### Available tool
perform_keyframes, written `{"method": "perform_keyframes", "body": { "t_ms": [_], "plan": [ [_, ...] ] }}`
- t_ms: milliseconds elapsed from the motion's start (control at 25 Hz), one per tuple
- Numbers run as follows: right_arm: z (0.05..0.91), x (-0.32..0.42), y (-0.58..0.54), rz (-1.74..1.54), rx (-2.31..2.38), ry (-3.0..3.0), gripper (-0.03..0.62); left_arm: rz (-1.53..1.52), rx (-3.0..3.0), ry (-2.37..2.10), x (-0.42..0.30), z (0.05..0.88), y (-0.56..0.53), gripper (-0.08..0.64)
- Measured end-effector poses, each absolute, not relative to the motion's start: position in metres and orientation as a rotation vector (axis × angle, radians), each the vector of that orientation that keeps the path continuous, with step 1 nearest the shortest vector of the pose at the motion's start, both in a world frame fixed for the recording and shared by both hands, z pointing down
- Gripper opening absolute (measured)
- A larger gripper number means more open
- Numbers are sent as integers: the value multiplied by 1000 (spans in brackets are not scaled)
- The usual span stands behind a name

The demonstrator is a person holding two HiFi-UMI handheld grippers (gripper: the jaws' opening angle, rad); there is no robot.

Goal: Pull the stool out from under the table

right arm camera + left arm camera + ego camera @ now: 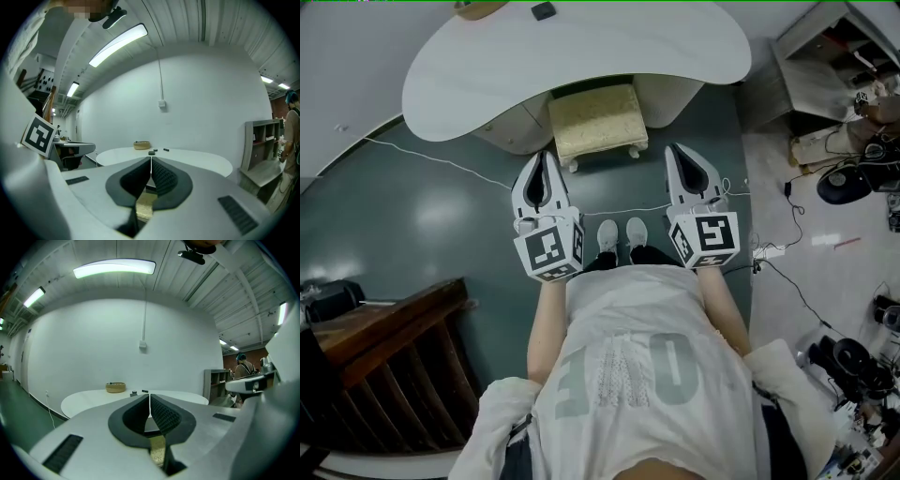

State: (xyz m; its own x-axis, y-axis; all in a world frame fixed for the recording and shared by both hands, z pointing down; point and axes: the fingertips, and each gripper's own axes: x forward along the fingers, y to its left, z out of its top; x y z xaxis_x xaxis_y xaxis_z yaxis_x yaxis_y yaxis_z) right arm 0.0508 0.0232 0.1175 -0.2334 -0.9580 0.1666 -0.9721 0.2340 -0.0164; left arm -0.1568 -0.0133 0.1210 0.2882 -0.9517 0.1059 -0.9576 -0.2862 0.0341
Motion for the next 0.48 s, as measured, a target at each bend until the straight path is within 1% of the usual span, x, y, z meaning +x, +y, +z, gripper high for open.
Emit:
{"method": "perform_keyframes", "body": {
  "t_ms": [320, 480],
  "plan": [
    [117, 72, 0, 184, 1914, -2347, 31, 50, 2437, -1861, -146, 109, -31, 32],
    [119, 73, -7, 201, 1896, -2371, 32, 89, 2453, -1871, -143, 110, -41, 34]
  ]
}}
